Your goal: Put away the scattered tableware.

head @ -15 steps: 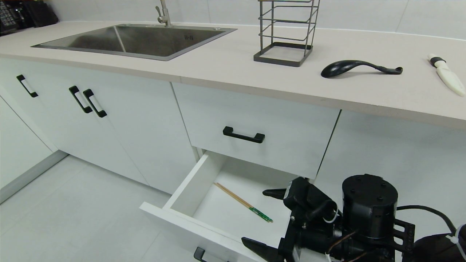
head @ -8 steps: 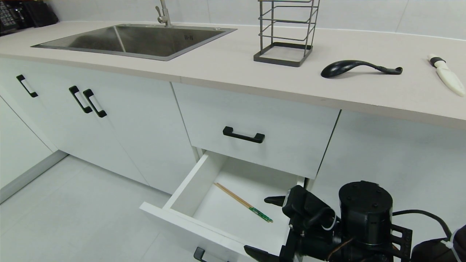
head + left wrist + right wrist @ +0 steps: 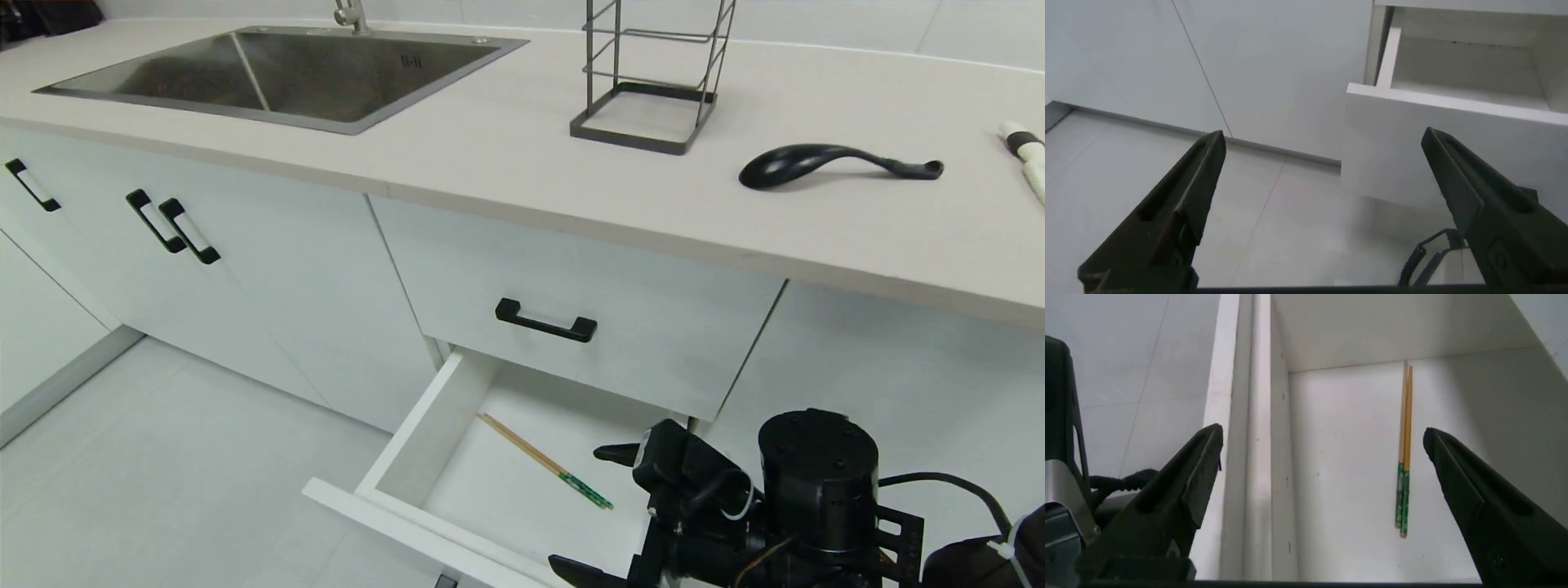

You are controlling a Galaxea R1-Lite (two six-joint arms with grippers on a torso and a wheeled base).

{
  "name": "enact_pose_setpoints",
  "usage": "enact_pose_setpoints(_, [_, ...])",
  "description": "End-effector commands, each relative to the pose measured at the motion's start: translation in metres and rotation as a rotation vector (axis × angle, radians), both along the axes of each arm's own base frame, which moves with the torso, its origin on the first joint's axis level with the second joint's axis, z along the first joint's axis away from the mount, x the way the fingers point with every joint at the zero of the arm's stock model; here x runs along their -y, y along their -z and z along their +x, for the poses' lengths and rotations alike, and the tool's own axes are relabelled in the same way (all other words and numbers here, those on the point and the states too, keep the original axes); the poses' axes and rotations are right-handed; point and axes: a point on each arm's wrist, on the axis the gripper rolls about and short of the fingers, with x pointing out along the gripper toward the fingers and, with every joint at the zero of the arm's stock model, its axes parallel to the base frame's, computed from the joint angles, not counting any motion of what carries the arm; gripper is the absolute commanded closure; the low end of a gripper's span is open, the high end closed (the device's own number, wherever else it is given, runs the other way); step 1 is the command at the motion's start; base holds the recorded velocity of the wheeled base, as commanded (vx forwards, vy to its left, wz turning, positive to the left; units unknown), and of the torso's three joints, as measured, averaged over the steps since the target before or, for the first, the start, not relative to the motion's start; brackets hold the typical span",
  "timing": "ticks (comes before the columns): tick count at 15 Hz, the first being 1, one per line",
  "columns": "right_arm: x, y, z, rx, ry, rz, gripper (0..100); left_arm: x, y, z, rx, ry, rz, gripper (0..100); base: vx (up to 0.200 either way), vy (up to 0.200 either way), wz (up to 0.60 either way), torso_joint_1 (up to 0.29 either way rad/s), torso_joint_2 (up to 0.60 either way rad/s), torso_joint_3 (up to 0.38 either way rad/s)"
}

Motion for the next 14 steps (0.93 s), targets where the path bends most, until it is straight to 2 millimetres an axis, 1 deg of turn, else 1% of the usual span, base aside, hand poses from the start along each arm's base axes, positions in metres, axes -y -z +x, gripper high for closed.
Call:
enact_pose_setpoints(1, [-0.0003, 0.0004, -0.0002, -0.001, -0.002, 0.0, 0, 0.0, -0.0001, 0.0, 0.001, 0.0, 0.0, 0, 0.0, 0.0, 0.0, 0.237, -0.72, -0.251])
enact_pose_setpoints(3, [-0.002, 0.0004, -0.0023, -0.001, -0.011, 0.0, 0, 0.0, -0.0001, 0.0, 0.001, 0.0, 0.0, 0, 0.0, 0.0, 0.0, 0.181, -0.67, -0.188])
enact_pose_setpoints(7, [-0.0025, 0.0001, -0.0025, 0.0, -0.013, 0.001, 0, 0.0, -0.0001, 0.0, 0.001, 0.0, 0.0, 0, 0.0, 0.0, 0.0, 0.228, -0.5, -0.205])
enact_pose_setpoints(9, [-0.0026, -0.0005, -0.0018, 0.003, -0.011, 0.003, 0, 0.0, -0.0001, 0.0, 0.001, 0.0, 0.0, 0, 0.0, 0.0, 0.0, 0.056, -0.48, -0.22])
enact_pose_setpoints(10, [-0.0031, -0.0008, -0.002, 0.004, -0.013, 0.004, 0, 0.0, -0.0001, 0.0, 0.001, 0.0, 0.0, 0, 0.0, 0.0, 0.0, 0.183, -0.52, -0.217])
enact_pose_setpoints(14, [-0.0035, -0.0004, -0.0011, 0.002, -0.011, 0.004, 0, 0.0001, -0.0001, 0.0, 0.001, -0.002, 0.0, 0, 0.0, 0.0, 0.0, 0.37, -0.49, -0.239])
